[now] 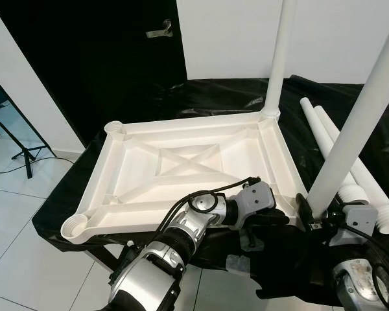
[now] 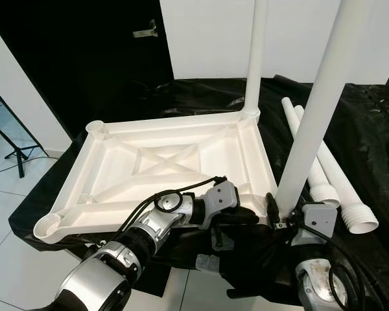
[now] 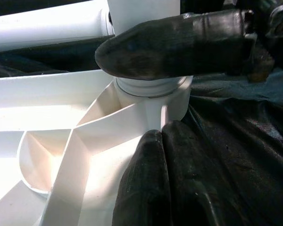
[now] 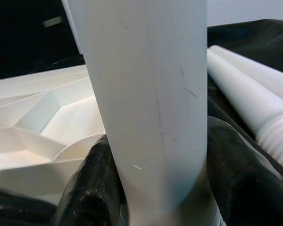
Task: Building children table
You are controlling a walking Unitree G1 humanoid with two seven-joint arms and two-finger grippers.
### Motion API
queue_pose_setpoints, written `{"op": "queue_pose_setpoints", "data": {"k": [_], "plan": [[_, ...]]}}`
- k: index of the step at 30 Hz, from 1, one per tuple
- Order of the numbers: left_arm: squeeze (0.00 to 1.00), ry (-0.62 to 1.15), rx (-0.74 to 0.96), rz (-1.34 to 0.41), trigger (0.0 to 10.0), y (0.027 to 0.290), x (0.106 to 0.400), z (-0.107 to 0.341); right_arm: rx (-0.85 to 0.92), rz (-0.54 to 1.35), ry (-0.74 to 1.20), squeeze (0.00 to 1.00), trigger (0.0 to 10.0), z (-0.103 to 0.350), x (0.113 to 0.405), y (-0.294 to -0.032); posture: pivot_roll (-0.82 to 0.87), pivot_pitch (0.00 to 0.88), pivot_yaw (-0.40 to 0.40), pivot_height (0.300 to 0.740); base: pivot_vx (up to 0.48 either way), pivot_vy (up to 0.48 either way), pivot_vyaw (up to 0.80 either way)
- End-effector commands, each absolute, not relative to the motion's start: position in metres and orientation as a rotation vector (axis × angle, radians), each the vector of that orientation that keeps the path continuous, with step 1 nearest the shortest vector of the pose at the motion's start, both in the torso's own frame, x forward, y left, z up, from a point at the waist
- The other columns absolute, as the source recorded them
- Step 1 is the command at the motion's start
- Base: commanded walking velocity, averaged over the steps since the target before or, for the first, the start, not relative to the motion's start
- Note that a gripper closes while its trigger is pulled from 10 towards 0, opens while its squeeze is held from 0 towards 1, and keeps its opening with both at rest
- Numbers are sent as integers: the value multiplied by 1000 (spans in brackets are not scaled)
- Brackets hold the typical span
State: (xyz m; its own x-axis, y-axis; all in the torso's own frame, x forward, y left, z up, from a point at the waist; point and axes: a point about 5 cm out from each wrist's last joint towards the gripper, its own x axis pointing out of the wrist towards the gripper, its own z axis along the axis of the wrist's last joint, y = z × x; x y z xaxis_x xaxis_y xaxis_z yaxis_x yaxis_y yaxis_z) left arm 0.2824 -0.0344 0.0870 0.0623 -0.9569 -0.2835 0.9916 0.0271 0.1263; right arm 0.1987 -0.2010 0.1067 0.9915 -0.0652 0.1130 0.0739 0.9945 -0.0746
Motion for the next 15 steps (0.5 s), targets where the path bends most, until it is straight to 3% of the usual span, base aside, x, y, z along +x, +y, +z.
{"op": "queue_pose_setpoints", "data": {"k": [1, 2, 3, 4, 5, 6, 7, 11, 12, 14, 15], "plan": [[0, 462, 336, -1459, 10000, -17, 255, 26, -88, -121, -84, 0, 0, 102, 197, -202, 15, 0, 89, 740, 0, 0, 0], [0, 463, 337, -1460, 10000, -16, 255, 26, -94, -127, -78, 0, 0, 101, 197, -200, 15, 0, 89, 740, 0, 0, 0], [0, 463, 338, -1459, 10000, -16, 255, 26, -91, -115, -72, 0, 3176, 101, 198, -199, 13, 0, 90, 740, 0, 0, 0], [0, 463, 338, -1459, 10000, -16, 255, 26, -91, -115, -72, 0, 3176, 101, 198, -199, 13, 0, 90, 740, 0, 0, 0], [0, 463, 338, -1459, 10000, -16, 256, 26, -89, -109, -69, 0, 10000, 101, 198, -198, 12, 0, 91, 740, 0, 0, 0], [0, 463, 339, -1458, 10000, -16, 256, 26, -103, -75, -85, 0, 10000, 103, 199, -195, 10, 0, 90, 740, 0, 0, 0], [0, 463, 339, -1457, 10000, -17, 256, 26, -113, -41, -105, 1000, 10000, 107, 200, -195, 8, 0, 90, 740, 0, 0, 0], [0, 461, 337, -1457, 10000, -18, 256, 27, -148, -17, -134, 1000, 10000, 112, 204, -196, 8, 0, 88, 740, 0, 0, 0], [0, 460, 335, -1457, 10000, -19, 256, 27, -151, 7, -124, 557, 10000, 112, 206, -197, 5, 0, 86, 740, 0, 0, 0], [0, 459, 334, -1458, 10000, -19, 255, 27, -151, 25, -116, 557, 10000, 112, 208, -197, 5, 0, 86, 740, 0, 0, 0], [0, 459, 332, -1459, 10000, -20, 255, 27, -171, 61, -114, 0, 10000, 112, 208, -198, 6, 0, 82, 740, 0, 0, 0]]}}
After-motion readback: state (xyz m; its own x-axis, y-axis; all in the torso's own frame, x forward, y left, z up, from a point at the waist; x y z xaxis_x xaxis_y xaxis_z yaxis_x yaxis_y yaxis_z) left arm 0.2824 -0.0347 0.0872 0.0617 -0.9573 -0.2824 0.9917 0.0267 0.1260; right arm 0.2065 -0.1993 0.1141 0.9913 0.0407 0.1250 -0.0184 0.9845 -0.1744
